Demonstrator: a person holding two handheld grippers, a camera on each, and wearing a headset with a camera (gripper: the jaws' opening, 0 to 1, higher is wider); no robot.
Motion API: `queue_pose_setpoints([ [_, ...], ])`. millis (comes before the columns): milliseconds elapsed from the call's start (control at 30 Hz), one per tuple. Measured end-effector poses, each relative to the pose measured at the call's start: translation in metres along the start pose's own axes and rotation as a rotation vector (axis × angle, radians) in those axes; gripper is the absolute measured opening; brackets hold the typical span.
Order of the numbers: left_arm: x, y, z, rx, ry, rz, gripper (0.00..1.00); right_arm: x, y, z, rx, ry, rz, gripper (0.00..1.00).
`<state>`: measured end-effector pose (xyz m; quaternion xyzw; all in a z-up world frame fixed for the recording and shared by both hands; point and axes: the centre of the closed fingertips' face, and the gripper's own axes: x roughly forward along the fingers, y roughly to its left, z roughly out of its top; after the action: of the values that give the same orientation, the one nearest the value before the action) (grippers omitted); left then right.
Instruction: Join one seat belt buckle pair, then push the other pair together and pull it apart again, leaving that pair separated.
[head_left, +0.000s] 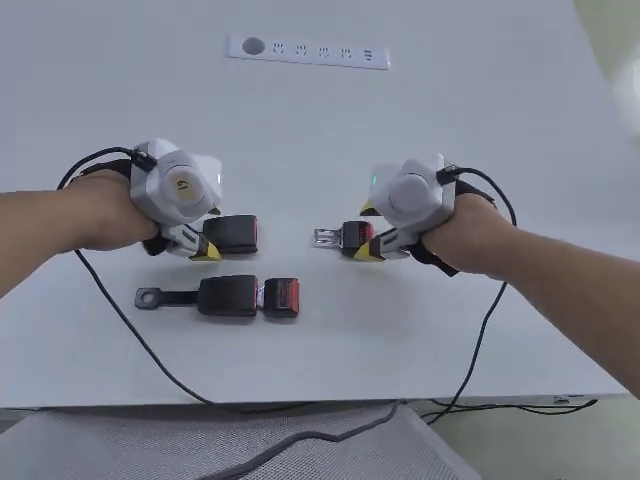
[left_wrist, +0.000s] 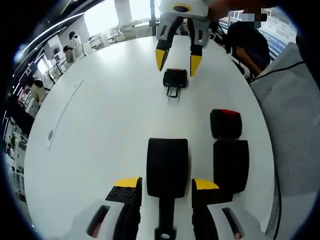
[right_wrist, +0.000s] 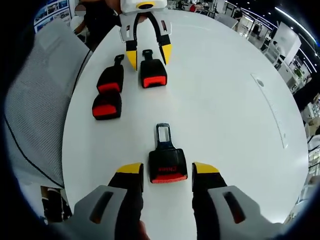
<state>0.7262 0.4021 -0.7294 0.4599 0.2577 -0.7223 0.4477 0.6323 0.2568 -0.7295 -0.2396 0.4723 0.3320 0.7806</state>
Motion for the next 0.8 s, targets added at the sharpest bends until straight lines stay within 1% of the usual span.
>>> queue_pose_setpoints([
  [67,0.002,0.000,0.000,0.001,0.002,-0.005,0.39,0.003,0.003,-0.001,-0.020,0.014,0.018,0.35],
  [133,0.003,0.001,-0.001,0.010,0.006,-0.010,0.38,0.007,0.004,-0.004,-0.025,0.023,0.032,0.35],
  [167,0.004,0.002,-0.001,0.012,0.009,-0.012,0.38,0.007,0.005,-0.005,-0.055,0.036,0.034,0.36],
  [233,0.006,0.002,-0.001,0.015,0.008,-0.016,0.36,0.007,0.007,-0.005,-0.049,0.039,0.048,0.35],
  [300,0.008,0.001,-0.003,0.017,0.017,-0.023,0.35,0.007,0.008,-0.007,-0.064,0.053,0.053,0.33],
  [367,0.010,-0.001,-0.004,0.030,0.024,-0.025,0.34,0.007,0.009,-0.006,-0.070,0.055,0.061,0.33],
  [400,0.009,0.000,-0.003,0.035,0.018,-0.026,0.34,0.008,0.009,-0.006,-0.070,0.057,0.065,0.33],
  [433,0.009,0.000,-0.003,0.026,0.018,-0.024,0.34,0.007,0.010,-0.006,-0.075,0.057,0.070,0.33],
  [500,0.009,0.000,-0.002,0.041,0.019,-0.028,0.33,0.007,0.011,-0.005,-0.082,0.060,0.081,0.33],
  [600,0.009,0.000,-0.003,0.037,0.025,-0.030,0.33,0.007,0.011,-0.005,-0.097,0.063,0.098,0.33],
  [800,0.010,-0.001,-0.003,0.047,0.034,-0.025,0.33,0.011,0.011,-0.007,-0.122,0.075,0.111,0.33],
])
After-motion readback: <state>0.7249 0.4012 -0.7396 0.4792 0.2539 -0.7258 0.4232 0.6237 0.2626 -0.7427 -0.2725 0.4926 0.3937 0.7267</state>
